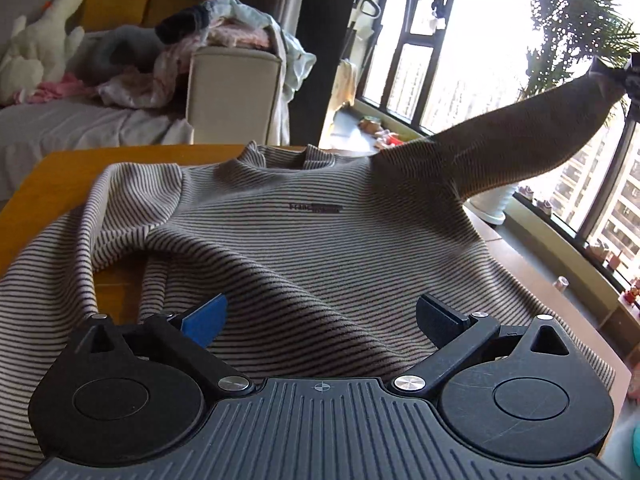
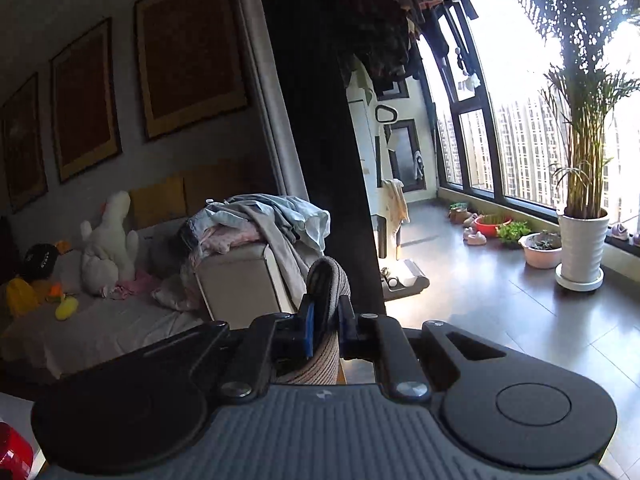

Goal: Fold clothes
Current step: 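Grasp a sleeve with the right gripper and fold it across the body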

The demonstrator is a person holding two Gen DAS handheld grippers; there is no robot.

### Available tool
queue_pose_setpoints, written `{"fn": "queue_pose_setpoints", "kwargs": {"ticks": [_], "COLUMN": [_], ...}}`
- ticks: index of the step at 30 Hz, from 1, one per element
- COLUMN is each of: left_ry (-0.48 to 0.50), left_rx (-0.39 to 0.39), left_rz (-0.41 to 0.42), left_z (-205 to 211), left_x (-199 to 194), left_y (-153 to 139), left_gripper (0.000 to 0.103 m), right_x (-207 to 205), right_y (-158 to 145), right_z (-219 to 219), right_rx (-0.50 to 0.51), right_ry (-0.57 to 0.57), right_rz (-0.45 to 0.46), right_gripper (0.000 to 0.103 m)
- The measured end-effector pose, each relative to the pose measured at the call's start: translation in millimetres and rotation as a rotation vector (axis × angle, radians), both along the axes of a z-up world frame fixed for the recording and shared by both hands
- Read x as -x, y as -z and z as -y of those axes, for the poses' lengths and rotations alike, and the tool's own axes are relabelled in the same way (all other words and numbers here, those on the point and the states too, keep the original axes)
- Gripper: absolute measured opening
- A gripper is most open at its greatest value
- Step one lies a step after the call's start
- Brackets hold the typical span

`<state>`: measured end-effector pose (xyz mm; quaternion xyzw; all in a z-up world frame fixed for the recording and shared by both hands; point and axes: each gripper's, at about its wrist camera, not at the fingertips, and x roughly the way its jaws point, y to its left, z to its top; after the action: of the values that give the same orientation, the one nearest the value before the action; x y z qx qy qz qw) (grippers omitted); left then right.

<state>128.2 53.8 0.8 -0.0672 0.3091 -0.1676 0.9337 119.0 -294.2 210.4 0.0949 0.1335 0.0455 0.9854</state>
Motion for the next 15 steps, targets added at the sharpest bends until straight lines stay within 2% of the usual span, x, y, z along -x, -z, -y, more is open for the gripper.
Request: {"fn": "queue_pose_setpoints", "kwargs": {"ticks": [2,6,11,15], "left_ry": [0.003,0.008,0.012,0.015], "left_rx": [0.036,0.075,0.061,0.066], "left_rz": [-0.031,-0.037,0.019,0.035], "left_z": [-6,-15,-12,-12], "left_x": [-4,-4,5,6], "left_y": [3,4,0,-2], "left_gripper": [0.103,0.103,0.103,0.103], "right_x": [-14,-56,-96,-114], "right_y": [-16,-11,16,49], "right_z": [-19,-97,-185,-231], "right_rx": [0.023,0.086,0.137,0.154], "right_ry": [-0.049,-0.212,-0.385,-0.467], "right_rz": [0.016,-0.034,-0.11,-0.195], "right_gripper": [0.011,0.011,0.011,0.011]}}
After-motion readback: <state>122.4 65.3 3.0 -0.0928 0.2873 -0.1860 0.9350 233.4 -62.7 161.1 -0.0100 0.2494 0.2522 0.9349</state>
